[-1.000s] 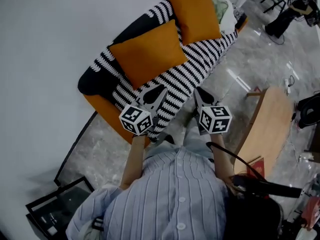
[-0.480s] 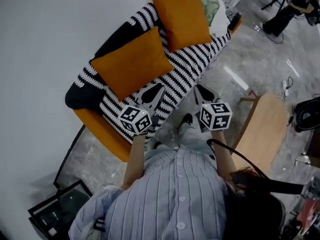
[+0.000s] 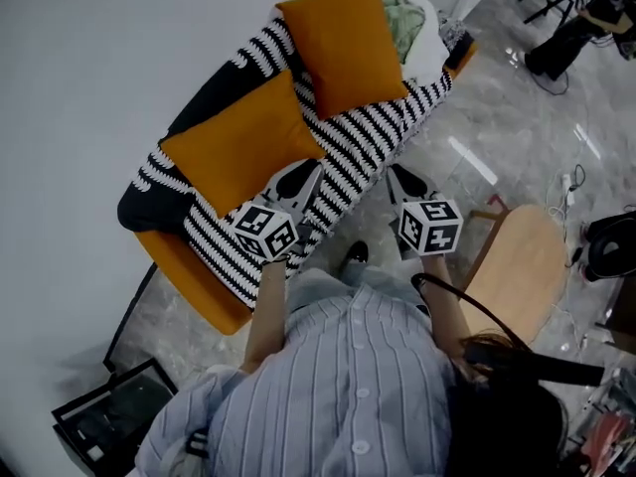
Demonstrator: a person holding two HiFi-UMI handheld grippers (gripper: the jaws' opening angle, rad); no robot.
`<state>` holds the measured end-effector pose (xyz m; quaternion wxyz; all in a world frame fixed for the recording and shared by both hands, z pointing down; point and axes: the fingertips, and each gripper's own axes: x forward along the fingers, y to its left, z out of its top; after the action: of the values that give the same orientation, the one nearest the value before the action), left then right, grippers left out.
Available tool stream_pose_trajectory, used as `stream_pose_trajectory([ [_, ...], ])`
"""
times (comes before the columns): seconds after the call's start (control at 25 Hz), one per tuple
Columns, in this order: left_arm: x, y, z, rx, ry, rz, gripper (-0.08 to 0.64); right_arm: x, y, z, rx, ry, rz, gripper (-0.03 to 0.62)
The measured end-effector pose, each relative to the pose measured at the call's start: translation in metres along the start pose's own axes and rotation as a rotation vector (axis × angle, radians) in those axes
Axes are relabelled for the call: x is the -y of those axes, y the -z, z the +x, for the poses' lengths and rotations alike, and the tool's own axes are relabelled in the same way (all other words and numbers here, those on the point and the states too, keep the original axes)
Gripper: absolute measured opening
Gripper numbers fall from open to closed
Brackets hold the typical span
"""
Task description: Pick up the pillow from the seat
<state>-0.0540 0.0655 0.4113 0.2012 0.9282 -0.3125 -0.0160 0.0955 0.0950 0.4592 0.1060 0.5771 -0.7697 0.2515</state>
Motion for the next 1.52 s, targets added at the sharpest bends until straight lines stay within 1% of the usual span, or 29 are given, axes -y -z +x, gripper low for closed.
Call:
stream_pose_trajectory([
  [0.16, 0.01, 0.001, 0.023, -0.013, -0.002, 0.013, 0.043, 0.03, -0.005, -0.003, 0.01, 0.003, 0.024, 0.041],
  [0.48, 0.014, -0.007, 0.043, -0.058, -0.01, 0.053, 0.043, 0.051, -0.006, -0.002, 0.022, 0.001, 0.072, 0.041],
  [0.68, -0.002, -0.004, 0.051, -0.096, -0.023, 0.064, 0.043, 0.064, -0.001, 0.006, 0.025, 0.022, 0.112, 0.041],
  [0.92, -0.027, -0.006, 0.082, -0.087, -0.021, 0.052, 0.043, 0.097, -0.015, 0.029, 0.025, 0.056, 0.105, 0.041],
  [1.16, -0.071, -0.013, 0.122, -0.091, -0.048, 0.013, 0.044, 0.121, -0.044, 0.082, -0.02, 0.04, 0.081, 0.041],
  [1.36, -0.125, -0.026, 0.158, -0.118, -0.094, 0.039, 0.044, 0.14, -0.076, 0.138, -0.044, 0.012, 0.032, 0.041],
  [1.52, -0.165, -0.024, 0.185, -0.149, -0.119, 0.021, 0.046, 0.164, -0.092, 0.181, -0.074, -0.007, -0.017, 0.041],
])
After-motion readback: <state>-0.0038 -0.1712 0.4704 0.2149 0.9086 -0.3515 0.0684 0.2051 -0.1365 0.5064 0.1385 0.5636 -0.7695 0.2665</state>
